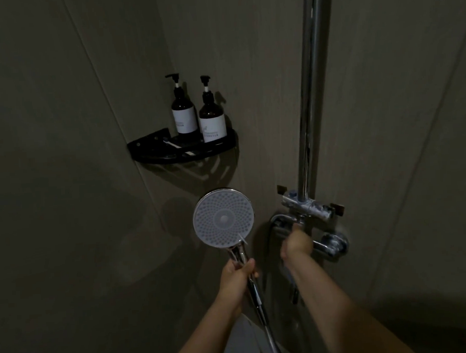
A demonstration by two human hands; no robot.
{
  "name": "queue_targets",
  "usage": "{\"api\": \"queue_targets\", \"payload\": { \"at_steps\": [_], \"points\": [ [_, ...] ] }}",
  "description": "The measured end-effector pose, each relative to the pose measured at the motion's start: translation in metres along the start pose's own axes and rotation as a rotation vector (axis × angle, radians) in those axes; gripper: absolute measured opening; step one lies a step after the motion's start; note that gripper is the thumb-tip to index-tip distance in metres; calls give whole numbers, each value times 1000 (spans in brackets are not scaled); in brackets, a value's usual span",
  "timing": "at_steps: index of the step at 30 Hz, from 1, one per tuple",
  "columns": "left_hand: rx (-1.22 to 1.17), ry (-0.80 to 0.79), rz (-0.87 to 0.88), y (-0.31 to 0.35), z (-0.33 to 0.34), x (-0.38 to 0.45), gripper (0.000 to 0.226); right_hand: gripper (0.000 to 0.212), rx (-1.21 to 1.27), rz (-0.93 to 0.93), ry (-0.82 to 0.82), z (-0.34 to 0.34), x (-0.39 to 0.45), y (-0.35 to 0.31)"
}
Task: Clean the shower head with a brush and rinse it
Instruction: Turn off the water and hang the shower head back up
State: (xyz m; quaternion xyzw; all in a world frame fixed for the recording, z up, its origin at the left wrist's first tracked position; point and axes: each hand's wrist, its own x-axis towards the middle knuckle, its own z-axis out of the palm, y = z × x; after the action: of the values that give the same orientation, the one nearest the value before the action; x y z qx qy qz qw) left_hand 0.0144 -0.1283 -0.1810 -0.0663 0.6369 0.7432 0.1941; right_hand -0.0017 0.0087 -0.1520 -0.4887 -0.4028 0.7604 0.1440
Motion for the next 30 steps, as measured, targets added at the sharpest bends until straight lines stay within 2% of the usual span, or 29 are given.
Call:
{"api": "queue_targets", "payload": {
  "at_steps": [2, 5, 13, 16, 23, 27, 30],
  "points": [
    [9, 0, -4, 1, -1, 0, 20, 36, 262, 136, -32, 4, 1, 4],
    [46, 1, -1, 4, -4, -1, 19, 37, 519, 162, -60, 7, -6, 3],
    [72, 13, 33, 10, -14, -9, 22, 42, 935, 298, -297, 4, -3, 2],
    [55, 19, 24, 12, -20, -13, 21, 45, 1044, 353, -340, 3, -1, 0],
    [-16, 44, 30, 18, -33, -20, 20, 45, 909, 339, -419, -4, 6, 5],
    [-60, 55, 56, 18, -35, -21, 19, 38, 633, 265, -352, -13, 3, 7],
    [-90, 54, 76, 19, -39, -21, 25, 34, 469, 205, -226, -23, 6, 9]
  ]
}}
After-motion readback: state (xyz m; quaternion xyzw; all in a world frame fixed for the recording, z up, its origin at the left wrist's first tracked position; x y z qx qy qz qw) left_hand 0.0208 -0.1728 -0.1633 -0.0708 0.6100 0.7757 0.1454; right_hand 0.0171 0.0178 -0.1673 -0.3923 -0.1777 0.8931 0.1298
